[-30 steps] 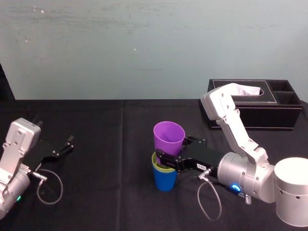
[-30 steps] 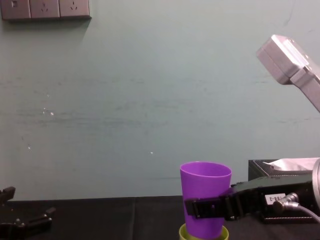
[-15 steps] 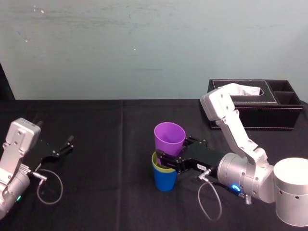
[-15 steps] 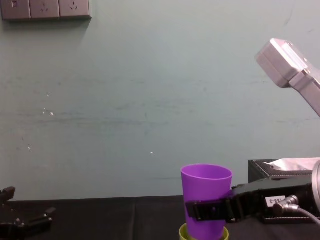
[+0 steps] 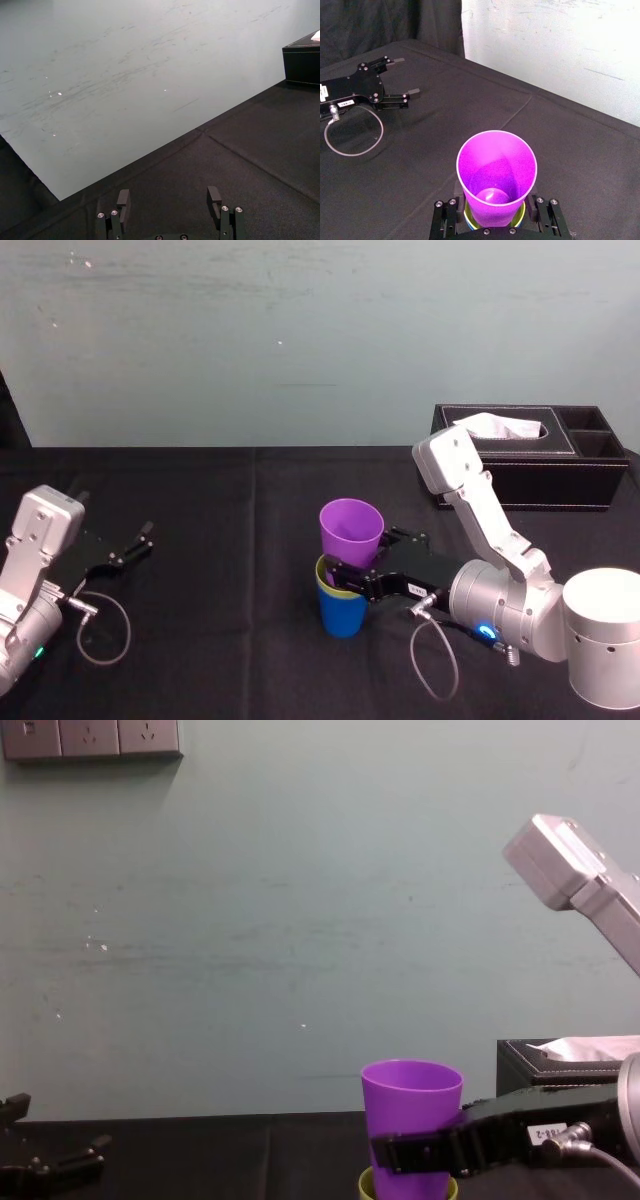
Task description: Stack the three plastic cups sequentially using one hand.
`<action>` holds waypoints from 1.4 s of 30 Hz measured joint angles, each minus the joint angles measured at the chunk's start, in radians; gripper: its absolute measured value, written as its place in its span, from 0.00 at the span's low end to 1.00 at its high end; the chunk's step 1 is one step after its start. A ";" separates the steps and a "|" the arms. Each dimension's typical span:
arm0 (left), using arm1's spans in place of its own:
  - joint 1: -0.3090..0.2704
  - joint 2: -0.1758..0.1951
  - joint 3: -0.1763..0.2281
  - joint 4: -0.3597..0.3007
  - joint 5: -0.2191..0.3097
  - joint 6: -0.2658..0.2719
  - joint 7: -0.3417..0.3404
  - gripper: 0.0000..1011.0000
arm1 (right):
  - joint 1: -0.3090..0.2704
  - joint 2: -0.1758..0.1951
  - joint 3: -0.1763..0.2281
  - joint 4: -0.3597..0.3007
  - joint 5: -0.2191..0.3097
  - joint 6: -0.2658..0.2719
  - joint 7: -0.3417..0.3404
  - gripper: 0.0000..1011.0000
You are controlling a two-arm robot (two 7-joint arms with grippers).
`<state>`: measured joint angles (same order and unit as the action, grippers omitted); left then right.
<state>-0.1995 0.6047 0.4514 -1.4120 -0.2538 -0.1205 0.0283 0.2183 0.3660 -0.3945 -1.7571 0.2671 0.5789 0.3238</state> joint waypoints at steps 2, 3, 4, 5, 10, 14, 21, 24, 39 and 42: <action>0.000 0.000 0.000 0.000 0.000 0.000 0.000 0.99 | 0.002 -0.001 -0.002 0.005 0.000 -0.001 0.000 0.70; 0.000 0.000 0.000 0.000 0.000 0.000 0.000 0.99 | 0.003 -0.002 -0.002 0.007 0.000 -0.001 0.000 0.70; 0.000 0.000 0.000 0.000 0.000 0.000 0.000 0.99 | 0.004 -0.003 -0.004 0.010 0.000 -0.002 0.000 0.70; 0.000 0.000 0.000 0.000 0.000 0.000 0.000 0.99 | 0.004 -0.004 -0.005 0.012 0.000 -0.002 0.000 0.70; 0.000 0.000 0.000 0.000 0.000 0.000 0.000 0.99 | 0.008 -0.008 -0.011 0.027 0.000 -0.007 0.002 0.70; 0.000 0.000 0.000 0.000 0.000 0.000 0.000 0.99 | 0.011 -0.012 -0.023 0.044 -0.003 -0.011 0.005 0.70; 0.000 0.000 0.000 0.000 0.000 0.000 0.000 0.99 | 0.011 -0.012 -0.023 0.043 -0.004 -0.012 0.005 0.70; 0.000 0.000 0.000 0.000 0.000 0.000 0.000 0.99 | 0.010 -0.012 -0.021 0.042 -0.004 -0.012 0.006 0.70; 0.000 0.000 0.000 0.000 0.000 0.000 0.000 0.99 | 0.009 -0.012 -0.018 0.039 -0.004 -0.011 0.006 0.70; 0.000 0.000 0.000 0.000 0.000 0.000 0.000 0.99 | 0.009 -0.012 -0.018 0.039 -0.003 -0.011 0.006 0.70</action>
<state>-0.1995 0.6047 0.4514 -1.4120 -0.2539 -0.1205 0.0283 0.2274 0.3544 -0.4127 -1.7182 0.2636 0.5683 0.3299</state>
